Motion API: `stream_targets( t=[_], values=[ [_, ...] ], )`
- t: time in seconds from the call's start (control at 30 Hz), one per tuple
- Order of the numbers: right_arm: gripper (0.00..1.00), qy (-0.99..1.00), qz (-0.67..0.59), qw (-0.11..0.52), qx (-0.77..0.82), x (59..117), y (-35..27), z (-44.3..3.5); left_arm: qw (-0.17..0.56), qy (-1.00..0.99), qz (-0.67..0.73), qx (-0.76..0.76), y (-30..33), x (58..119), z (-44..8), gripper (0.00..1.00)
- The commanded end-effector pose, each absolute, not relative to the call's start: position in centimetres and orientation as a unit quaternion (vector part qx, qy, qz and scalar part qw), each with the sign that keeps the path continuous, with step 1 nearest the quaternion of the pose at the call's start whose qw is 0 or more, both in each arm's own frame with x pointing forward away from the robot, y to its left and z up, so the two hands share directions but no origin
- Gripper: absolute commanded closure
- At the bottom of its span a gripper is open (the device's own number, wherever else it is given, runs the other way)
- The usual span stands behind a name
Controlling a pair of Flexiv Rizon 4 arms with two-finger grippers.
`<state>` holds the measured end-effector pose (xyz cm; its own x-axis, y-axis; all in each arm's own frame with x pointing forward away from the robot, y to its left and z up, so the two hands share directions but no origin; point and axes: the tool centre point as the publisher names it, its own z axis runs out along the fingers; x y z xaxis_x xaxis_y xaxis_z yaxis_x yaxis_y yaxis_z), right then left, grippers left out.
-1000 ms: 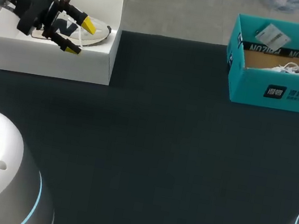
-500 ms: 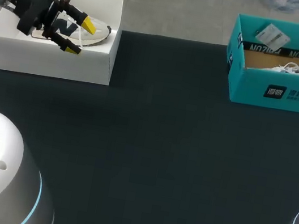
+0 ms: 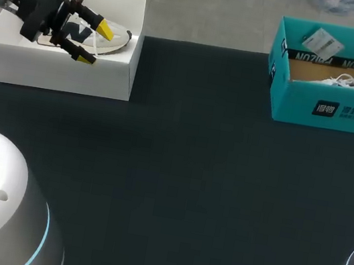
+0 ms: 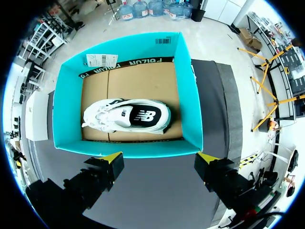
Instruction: Take the shoe out of the shoebox, open the shoe tongue, remove and reinsert the insole, then place the shoe into the shoebox
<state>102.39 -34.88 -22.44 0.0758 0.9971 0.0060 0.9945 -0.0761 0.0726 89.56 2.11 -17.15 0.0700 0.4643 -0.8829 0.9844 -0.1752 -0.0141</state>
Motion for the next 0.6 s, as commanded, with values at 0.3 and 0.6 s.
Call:
stream_targets(
  t=[0.3, 0.6],
  values=[
    [0.0, 0.683, 0.039, 0.03, 0.729, 100.1, -34.3, -22.4, 0.325, 0.553, -0.398, 0.656, 2.1, 89.6, -17.1, 0.0],
    [0.0, 0.71, 0.04, 0.068, 0.699, 94.7, -33.5, -22.6, 0.298, 0.567, -0.375, 0.67, 2.7, 90.5, -17.0, 0.0]
  ],
)
